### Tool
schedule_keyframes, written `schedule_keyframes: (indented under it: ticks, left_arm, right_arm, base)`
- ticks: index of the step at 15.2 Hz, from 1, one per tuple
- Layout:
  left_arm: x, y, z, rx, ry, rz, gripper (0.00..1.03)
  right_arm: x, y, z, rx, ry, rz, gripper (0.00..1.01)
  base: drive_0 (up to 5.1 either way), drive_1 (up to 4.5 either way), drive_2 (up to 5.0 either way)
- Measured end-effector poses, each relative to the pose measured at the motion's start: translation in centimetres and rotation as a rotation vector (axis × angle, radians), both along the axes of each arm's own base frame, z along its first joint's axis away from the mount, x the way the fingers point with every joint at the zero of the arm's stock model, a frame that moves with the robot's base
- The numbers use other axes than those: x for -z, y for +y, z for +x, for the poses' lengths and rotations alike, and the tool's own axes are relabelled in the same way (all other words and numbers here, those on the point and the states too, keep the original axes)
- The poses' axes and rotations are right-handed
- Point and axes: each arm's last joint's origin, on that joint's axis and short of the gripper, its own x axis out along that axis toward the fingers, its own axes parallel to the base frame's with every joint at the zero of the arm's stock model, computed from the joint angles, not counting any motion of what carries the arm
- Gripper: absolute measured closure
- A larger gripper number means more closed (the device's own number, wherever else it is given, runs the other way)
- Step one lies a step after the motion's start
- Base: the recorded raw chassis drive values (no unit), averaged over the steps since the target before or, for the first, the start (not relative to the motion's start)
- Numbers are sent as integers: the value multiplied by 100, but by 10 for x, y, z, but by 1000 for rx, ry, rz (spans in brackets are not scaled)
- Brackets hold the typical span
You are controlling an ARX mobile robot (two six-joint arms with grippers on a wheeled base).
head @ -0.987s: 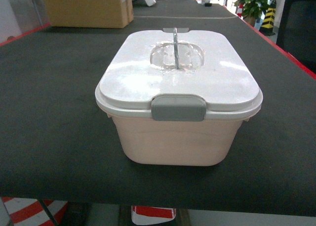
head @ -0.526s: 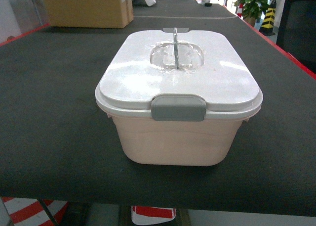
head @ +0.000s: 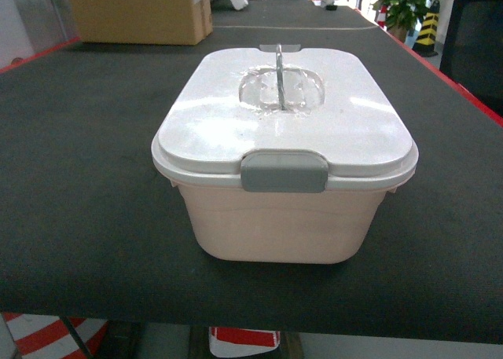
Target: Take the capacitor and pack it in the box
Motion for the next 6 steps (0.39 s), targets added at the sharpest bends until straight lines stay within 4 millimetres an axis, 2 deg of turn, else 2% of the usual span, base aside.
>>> schedule_keyframes:
  ticks: [6]
  left_arm:
    - [0, 0, 0, 0, 0, 0, 5]
  right_arm:
    - [0, 0, 0, 0, 0, 0, 3]
  base:
    - [0, 0, 0]
